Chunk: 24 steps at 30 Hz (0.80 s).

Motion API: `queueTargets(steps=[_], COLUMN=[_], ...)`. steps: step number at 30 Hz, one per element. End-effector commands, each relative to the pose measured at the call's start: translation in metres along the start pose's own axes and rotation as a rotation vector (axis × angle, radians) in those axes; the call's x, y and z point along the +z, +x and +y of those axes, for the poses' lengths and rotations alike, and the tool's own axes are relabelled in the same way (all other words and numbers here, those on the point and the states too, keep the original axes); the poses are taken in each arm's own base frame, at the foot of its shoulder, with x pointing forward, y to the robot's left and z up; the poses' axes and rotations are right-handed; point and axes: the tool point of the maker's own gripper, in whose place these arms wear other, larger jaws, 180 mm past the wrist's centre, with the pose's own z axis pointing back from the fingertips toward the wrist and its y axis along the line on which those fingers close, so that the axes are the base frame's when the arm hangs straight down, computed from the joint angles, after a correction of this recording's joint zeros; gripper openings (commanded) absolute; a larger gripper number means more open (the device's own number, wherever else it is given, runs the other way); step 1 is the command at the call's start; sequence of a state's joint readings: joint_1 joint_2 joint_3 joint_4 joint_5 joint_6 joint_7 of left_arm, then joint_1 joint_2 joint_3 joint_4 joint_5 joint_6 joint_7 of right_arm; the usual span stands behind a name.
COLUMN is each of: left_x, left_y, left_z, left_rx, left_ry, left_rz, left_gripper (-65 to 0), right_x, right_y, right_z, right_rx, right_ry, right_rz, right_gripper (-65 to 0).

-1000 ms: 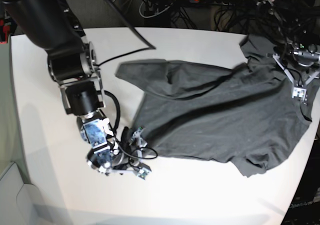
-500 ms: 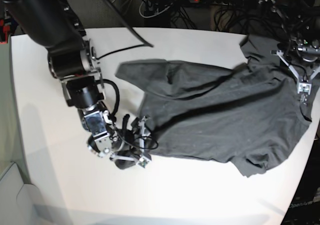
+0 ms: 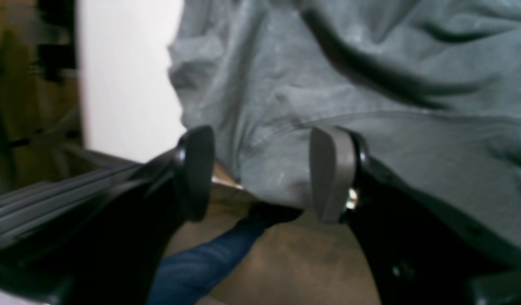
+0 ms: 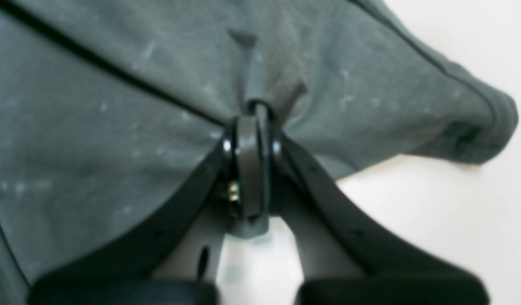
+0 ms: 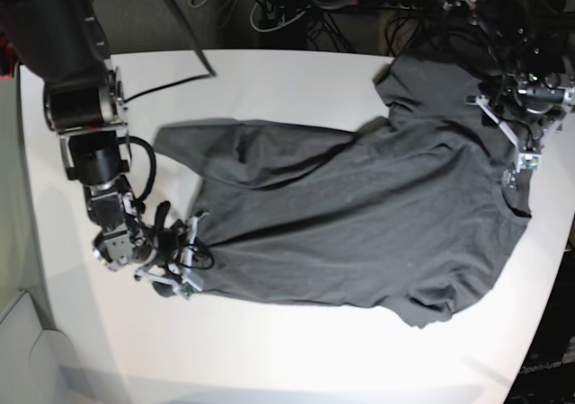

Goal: Layout the t-shirt on the table in an organized manner, then fold the t-shirt properly
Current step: 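Grasp the shirt edge with the right gripper and pull it outward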

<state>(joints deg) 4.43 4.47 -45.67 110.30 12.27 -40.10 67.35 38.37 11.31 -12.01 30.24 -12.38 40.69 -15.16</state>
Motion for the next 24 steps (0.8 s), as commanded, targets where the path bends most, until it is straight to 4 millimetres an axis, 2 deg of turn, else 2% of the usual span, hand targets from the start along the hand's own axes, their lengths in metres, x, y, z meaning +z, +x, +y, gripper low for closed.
queueTargets(steps=[1,6,10,13,15,17,20,24], left_x=[0.006,0.004,-0.004,-0.012,-0.014,-0.014,-0.016,-0.027], left_y=[0.016,0.027,0.023,0.011,-0.002,-0.017,-0.027,-0.055], left_z=[-0.006,-0.062,-0.076,-0.081,-0.071,-0.066,-0.062,-0.058], left_rx=[-0.010,-0.067,-0.091,-0.088,-0.110,-0.128,-0.142,-0.114], left_ry=[-0.005,-0.127,-0.165,-0.186,-0.158,-0.135,-0.116,-0.122], left_rz=[-0.052,-0.076,-0.051,-0.005,0.044,0.099,0.139,0.228], left_gripper=[-29.8,-29.9,-29.9,-29.9,-30.0,-30.0,-30.0,-30.0], right_x=[0.007,0.012,0.011,0.015,0.016,0.017,0.017,0.018], right_y=[-0.053,-0.062,-0.078,-0.093,-0.098,-0.100,-0.101,-0.108], right_z=[-0.011,-0.019,-0.011,-0.010,-0.005,-0.004,-0.003,-0.002], right_rx=[0.038,-0.076,-0.100,-0.094,-0.087,-0.082,-0.082,-0.085], right_ry=[-0.040,-0.059,-0.050,-0.060,-0.060,-0.062,-0.061,-0.060], right_rz=[0.214,0.178,0.191,0.204,0.206,0.206,0.208,0.242], right_gripper=[-65.0,-65.0,-65.0,-65.0,-65.0,-65.0,-65.0,-65.0])
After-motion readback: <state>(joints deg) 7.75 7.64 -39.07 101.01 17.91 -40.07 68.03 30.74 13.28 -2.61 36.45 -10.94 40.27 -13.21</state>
